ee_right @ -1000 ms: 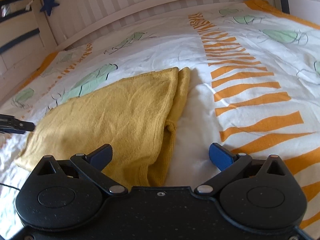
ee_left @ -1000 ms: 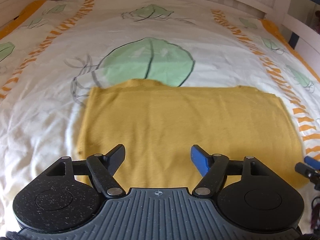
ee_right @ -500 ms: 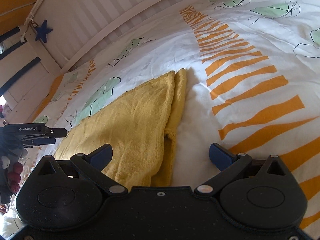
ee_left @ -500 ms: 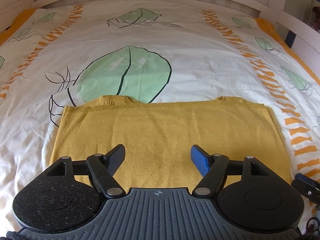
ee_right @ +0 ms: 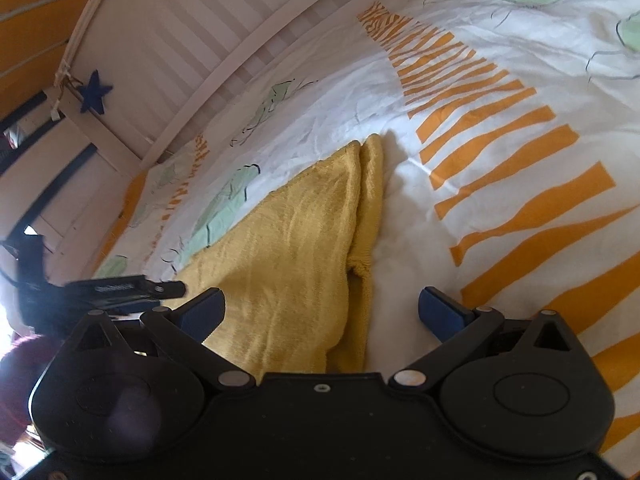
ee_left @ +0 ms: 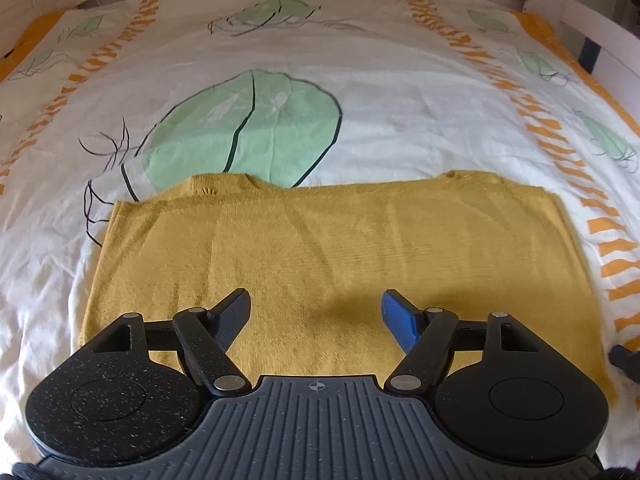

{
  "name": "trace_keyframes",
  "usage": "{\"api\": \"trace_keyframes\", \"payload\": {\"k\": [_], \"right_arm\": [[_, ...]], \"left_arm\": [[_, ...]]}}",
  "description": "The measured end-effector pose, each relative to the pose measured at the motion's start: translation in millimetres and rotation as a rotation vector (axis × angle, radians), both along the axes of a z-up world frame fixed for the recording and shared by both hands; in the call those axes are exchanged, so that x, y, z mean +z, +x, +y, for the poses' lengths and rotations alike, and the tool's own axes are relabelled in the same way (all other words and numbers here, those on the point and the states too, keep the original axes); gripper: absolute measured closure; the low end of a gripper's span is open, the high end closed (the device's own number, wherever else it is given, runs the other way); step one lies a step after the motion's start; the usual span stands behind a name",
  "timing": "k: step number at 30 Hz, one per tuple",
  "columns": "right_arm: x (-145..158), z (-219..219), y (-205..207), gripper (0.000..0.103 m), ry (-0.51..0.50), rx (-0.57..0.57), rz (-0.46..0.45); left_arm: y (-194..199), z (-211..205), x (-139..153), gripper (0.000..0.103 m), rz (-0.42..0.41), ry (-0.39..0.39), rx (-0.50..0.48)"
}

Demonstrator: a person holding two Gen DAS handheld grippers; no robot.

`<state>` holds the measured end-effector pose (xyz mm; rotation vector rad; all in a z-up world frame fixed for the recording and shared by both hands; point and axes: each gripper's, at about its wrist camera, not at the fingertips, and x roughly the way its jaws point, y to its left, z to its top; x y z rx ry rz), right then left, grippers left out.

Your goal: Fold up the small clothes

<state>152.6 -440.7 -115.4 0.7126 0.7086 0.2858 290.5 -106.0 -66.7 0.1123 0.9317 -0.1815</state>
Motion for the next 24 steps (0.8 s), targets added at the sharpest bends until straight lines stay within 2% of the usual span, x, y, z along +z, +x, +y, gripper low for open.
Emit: {"api": "trace_keyframes", "payload": {"k": [8,16,21,24], "right_arm": [[-4.4,-0.4,4.8,0.0,0.078,0.021,0.0],[-14.3,0.1,9.3,0.0,0.218,0.026,-0.017],[-18.1,-0.6,12.7,0.0,0.251,0.019,-0.012],[-19.0,-0.6,16.2,0.0,0.255,0.031,-0.003]], "left_arm": [[20.4,2.5,-24.3,0.031,0.053,0.014,0.013],[30.2,5.3,-35.5,0.012,0.095,0.007,0.007],[34.2,8.0,-40.8,0.001,0.095,-0.006,0.003],[36.7,6.9,-41.4,0.0,0.101,-0.011,0.006]]}}
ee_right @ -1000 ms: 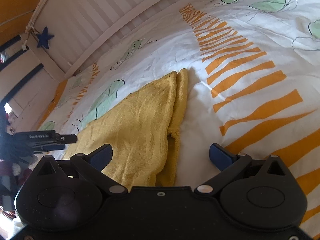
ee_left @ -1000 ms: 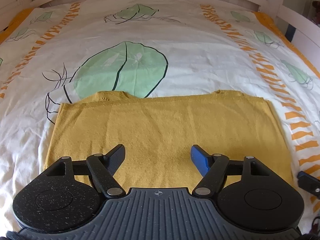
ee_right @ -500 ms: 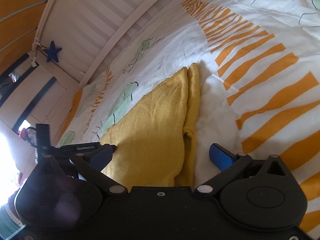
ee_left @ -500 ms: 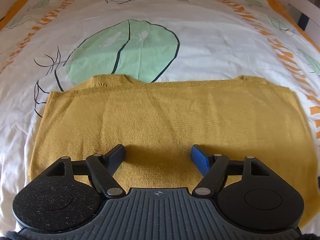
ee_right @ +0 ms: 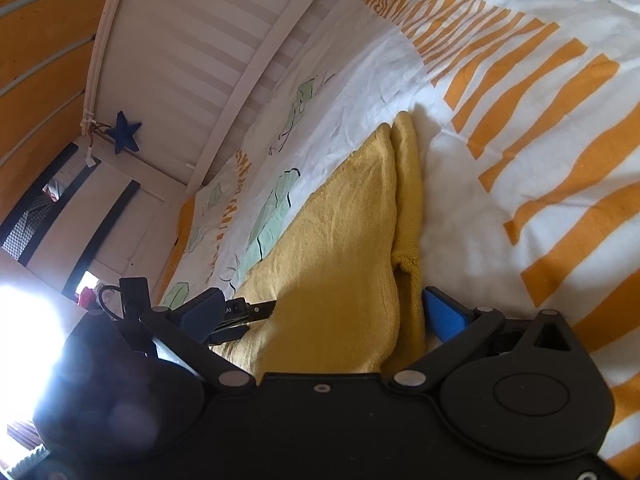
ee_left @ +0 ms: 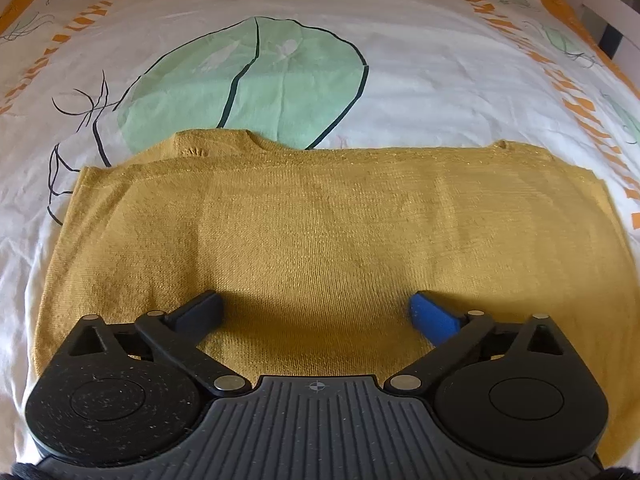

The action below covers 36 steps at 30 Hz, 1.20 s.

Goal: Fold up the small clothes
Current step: 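Move the right tool to the folded sweater edge and close on it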

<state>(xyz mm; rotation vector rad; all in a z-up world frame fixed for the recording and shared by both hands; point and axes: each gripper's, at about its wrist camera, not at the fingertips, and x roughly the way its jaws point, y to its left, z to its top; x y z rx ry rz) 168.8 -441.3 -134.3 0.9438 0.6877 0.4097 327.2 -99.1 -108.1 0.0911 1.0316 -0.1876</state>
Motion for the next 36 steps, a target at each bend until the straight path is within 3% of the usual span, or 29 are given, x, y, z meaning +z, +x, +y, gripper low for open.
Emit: {"api": "trace_keyframes", "payload": {"k": [7,18,20,22,24,29,36], "right_arm": [[-2.8,-0.5,34.0,0.0,0.061,0.057,0.037],[2.7,14.8,70.5,0.002,0.008,0.127,0.092],[6.3,18.2,70.6,0.016,-0.038,0.13,0.107],[8.2,20.8,70.2,0.053,-0.096,0.131,0.138],[8.9,22.5,67.5,0.071,-0.149,0.121,0.163],[21.3,27.5,55.9,0.075,-0.241,0.102,0.159],[50.2,49.1,57.8,0.078,-0.36,0.082,0.157]], "left_arm": [[-2.7,1.5,-2.0,0.0,-0.026,-0.009,-0.005],[-6.2,6.0,0.2,0.001,-0.042,-0.039,-0.007],[-5.8,10.9,3.7,0.002,-0.033,-0.065,-0.02],[-8.7,19.5,10.3,0.012,-0.031,-0.102,-0.03],[-16.8,31.1,19.4,0.025,-0.038,-0.139,-0.038],[-40.4,72.8,39.4,0.026,-0.034,-0.228,-0.018],[-65.2,135.1,62.5,0.026,-0.177,-0.131,0.021]]}}
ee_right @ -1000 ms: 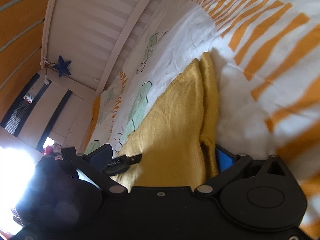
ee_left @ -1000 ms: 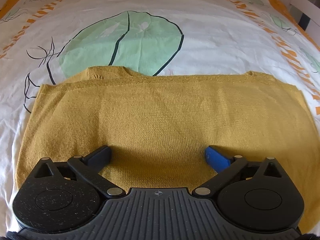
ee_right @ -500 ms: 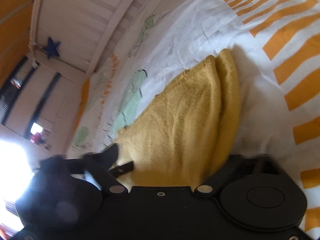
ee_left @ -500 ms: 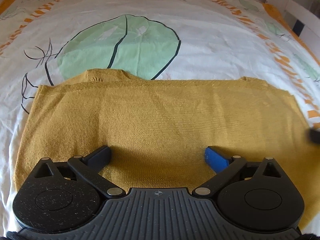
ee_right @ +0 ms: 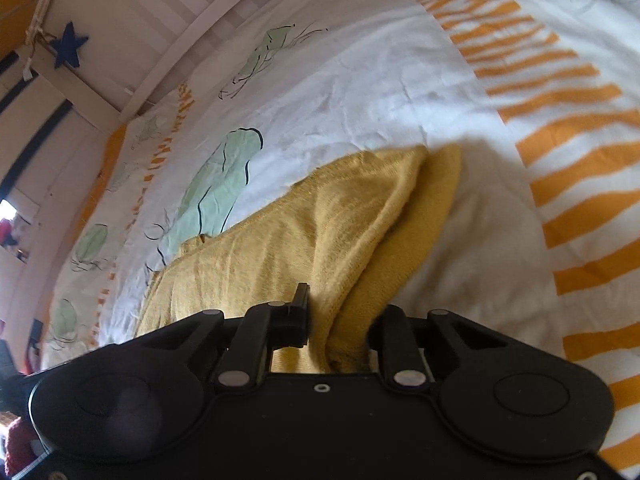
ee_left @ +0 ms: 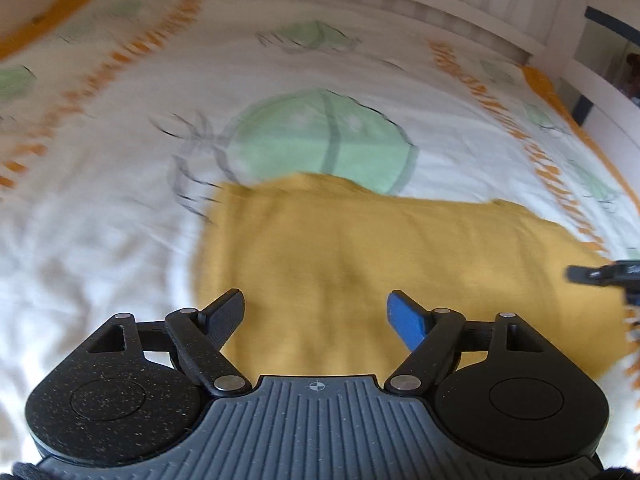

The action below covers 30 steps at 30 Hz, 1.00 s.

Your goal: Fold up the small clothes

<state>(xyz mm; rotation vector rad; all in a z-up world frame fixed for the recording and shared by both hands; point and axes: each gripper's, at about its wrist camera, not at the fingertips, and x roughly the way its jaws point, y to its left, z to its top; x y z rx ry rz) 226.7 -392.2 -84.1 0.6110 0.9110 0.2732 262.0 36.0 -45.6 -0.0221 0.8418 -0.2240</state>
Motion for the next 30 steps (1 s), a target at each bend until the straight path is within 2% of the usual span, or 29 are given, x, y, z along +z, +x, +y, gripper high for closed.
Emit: {"api": "trace_keyframes", "payload": {"k": [4,9,15,22,30], "right_arm": [[20.0,21.2,5.9,0.078,-0.074,0.006,-0.002],[51.7,58.6,16.7,0.079,-0.119,0.053,-0.03],[75.7,121.4,34.8,0.079,-0.097,0.143,-0.064],[69.6,206.6,47.8,0.08,-0.125,0.268,-0.069],[51.2,269.0,39.8,0.08,-0.204,0.356,-0.061]], "left_arm": [[7.7,28.6,1.9,0.026,-0.037,-0.003,0.051],[19.1,52.5,-1.5,0.026,-0.008,-0.04,0.041],[22.0,77.2,1.1,0.026,-0.003,-0.135,0.047],[23.3,94.1,2.5,0.026,0.01,-0.204,0.079],[24.7,106.4,3.8,0.026,0.015,-0.264,0.112]]}}
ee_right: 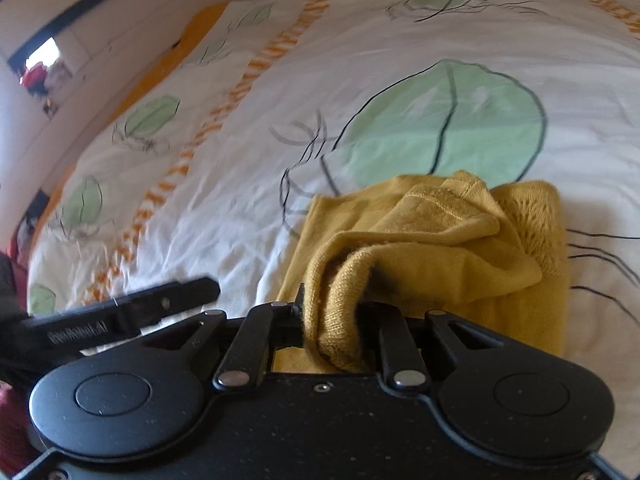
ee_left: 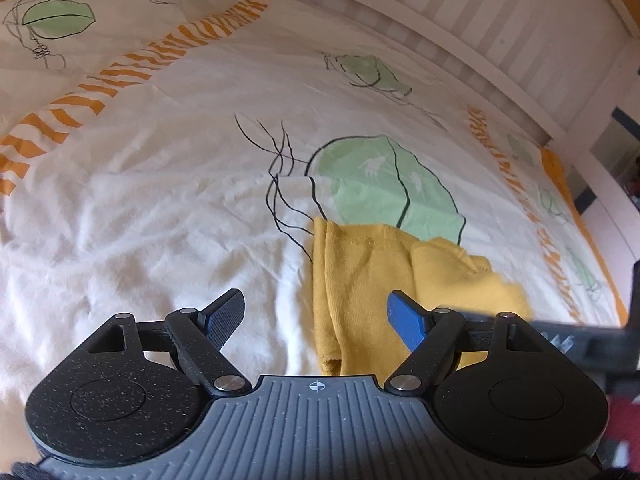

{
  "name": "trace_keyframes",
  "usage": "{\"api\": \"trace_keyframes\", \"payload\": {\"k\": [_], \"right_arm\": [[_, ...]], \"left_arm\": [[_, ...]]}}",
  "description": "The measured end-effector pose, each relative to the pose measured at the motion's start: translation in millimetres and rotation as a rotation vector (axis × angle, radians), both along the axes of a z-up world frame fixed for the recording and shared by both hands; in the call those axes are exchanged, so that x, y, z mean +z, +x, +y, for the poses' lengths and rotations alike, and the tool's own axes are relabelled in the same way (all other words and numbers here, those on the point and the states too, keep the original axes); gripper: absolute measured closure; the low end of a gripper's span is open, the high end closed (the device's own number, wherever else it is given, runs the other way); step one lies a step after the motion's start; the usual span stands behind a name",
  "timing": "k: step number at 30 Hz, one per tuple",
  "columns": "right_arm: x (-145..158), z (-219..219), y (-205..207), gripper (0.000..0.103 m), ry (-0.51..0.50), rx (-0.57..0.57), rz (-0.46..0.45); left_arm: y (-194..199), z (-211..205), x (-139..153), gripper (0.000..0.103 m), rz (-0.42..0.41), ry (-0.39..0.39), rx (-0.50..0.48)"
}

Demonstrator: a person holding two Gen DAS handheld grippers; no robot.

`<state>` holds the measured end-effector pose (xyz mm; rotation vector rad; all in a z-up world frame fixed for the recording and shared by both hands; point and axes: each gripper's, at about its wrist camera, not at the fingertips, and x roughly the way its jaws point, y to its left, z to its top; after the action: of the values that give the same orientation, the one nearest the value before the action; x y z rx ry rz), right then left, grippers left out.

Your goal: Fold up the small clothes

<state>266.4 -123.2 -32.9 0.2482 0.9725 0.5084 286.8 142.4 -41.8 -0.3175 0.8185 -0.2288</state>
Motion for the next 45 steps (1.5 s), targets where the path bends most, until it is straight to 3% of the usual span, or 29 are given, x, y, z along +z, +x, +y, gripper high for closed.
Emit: {"api": "trace_keyframes", "payload": {"k": [2,5,9,20,25,31,34,39,42,45], "right_arm": [[-3.5,11.2,-3.7,0.079,-0.031,0.023,-0.008],[-8.8,25.6,-6.6,0.067,-0.071,0.084,-0.024],[-6.8,29.1,-12.8,0.041,-0.004,0.139,-0.043],[21.4,7.7,-36.2,0.038,0.134,0.211,-0.13],[26.5,-32.2,-51.1,0.036,0.14,0.112,-0.175],[4.5,-57.7,-58.8,0.035,0.105,0.034,-0.116],[-10.3,-45.4,-67.1,0.035,0.065,0.067,-0.11],[-39.1,-13.7,-83.4,0.035,0.085,0.206,-0.053],[-39.4,-2.6,-96.2,0.028,0.102,0.272,-0.083],[-33.9,-9.9,-101.0,0.029,0.116,0.268,-0.106]], "left_arm": [[0.5,4.4,0.5,0.026,0.0,-0.013,0.015],[2.5,10.3,0.4,0.026,0.005,-0.028,0.038],[4.2,16.7,-0.4,0.026,0.011,-0.039,0.062],[5.5,17.4,-2.4,0.026,0.016,-0.024,0.061],[3.1,11.0,-0.3,0.026,0.0,-0.009,0.032],[-2.1,-8.9,1.7,0.026,-0.041,0.033,-0.06],[-6.1,-21.3,1.3,0.026,-0.066,0.07,-0.119],[-10.5,-40.1,-4.0,0.026,-0.085,0.118,-0.217],[-12.8,-46.8,-6.1,0.026,-0.092,0.105,-0.267],[-19.3,-56.1,-4.6,0.025,-0.12,0.12,-0.324]]}}
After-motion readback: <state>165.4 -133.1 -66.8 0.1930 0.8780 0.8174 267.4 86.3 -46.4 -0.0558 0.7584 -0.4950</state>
